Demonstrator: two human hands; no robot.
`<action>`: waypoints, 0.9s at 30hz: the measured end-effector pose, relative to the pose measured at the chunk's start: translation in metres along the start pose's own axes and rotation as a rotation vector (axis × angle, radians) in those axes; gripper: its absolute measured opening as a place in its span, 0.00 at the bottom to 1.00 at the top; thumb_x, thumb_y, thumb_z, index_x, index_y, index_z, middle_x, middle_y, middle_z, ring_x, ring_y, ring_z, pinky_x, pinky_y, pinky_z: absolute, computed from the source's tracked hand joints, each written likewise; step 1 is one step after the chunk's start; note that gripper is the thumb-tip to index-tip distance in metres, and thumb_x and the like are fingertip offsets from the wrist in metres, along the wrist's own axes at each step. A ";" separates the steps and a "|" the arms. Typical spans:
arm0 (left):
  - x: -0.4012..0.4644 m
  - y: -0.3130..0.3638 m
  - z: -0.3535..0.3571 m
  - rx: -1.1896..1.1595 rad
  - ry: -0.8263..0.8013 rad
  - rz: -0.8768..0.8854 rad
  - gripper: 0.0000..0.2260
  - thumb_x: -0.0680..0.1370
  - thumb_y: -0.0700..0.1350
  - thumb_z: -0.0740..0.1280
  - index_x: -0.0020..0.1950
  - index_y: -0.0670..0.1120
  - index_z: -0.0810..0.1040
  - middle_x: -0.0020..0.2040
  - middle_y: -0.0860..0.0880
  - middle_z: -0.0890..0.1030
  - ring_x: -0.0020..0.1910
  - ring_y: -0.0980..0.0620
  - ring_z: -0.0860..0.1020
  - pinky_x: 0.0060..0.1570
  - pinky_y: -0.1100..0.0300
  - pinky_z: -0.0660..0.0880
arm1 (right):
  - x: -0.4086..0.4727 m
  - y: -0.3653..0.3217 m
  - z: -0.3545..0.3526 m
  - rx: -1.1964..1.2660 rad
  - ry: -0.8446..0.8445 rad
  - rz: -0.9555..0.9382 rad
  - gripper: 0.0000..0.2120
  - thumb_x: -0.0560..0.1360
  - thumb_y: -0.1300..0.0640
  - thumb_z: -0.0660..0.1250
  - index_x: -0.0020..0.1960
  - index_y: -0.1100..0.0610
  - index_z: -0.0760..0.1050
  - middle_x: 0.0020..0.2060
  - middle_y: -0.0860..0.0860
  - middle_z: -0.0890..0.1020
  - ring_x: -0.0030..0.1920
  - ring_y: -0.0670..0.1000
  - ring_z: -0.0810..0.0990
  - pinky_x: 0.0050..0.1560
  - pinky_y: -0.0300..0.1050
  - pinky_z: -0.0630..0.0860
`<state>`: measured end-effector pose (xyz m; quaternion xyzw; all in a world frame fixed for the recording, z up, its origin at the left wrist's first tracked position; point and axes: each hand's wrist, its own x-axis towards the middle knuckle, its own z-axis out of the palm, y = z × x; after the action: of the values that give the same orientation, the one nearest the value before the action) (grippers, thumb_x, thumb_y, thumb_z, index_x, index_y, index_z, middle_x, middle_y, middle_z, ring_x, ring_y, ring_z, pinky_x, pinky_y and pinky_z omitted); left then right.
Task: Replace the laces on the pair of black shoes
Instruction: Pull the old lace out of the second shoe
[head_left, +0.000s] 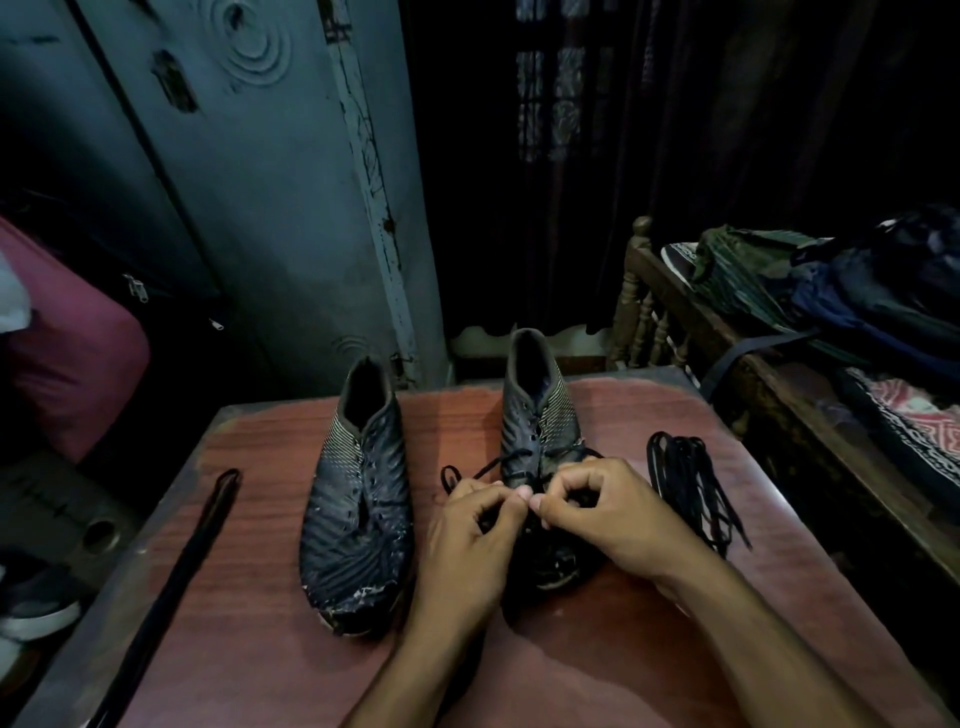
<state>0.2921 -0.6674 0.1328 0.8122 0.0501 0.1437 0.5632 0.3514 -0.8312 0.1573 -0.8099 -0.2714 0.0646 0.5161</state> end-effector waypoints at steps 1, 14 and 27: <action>0.000 0.001 0.000 -0.003 -0.007 0.004 0.11 0.81 0.48 0.70 0.40 0.57 0.85 0.44 0.55 0.80 0.48 0.59 0.79 0.50 0.60 0.74 | 0.000 0.001 -0.001 0.001 -0.013 -0.006 0.16 0.76 0.51 0.74 0.31 0.49 0.79 0.30 0.53 0.77 0.35 0.47 0.72 0.40 0.47 0.70; 0.001 0.001 0.001 -0.041 0.047 0.007 0.07 0.76 0.47 0.75 0.38 0.54 0.86 0.44 0.52 0.82 0.46 0.60 0.81 0.48 0.64 0.73 | -0.001 0.005 -0.004 -0.040 -0.120 -0.075 0.14 0.72 0.44 0.71 0.32 0.50 0.80 0.31 0.46 0.74 0.38 0.46 0.72 0.42 0.44 0.69; -0.004 0.003 -0.001 -0.074 -0.035 0.083 0.11 0.68 0.60 0.70 0.38 0.54 0.85 0.44 0.53 0.80 0.49 0.55 0.79 0.53 0.61 0.72 | 0.006 0.005 0.011 -0.007 0.120 0.060 0.15 0.77 0.54 0.73 0.33 0.57 0.78 0.28 0.57 0.75 0.31 0.46 0.69 0.35 0.48 0.67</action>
<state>0.2874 -0.6686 0.1357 0.7946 0.0012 0.1542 0.5872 0.3540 -0.8208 0.1486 -0.8218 -0.2161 0.0304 0.5263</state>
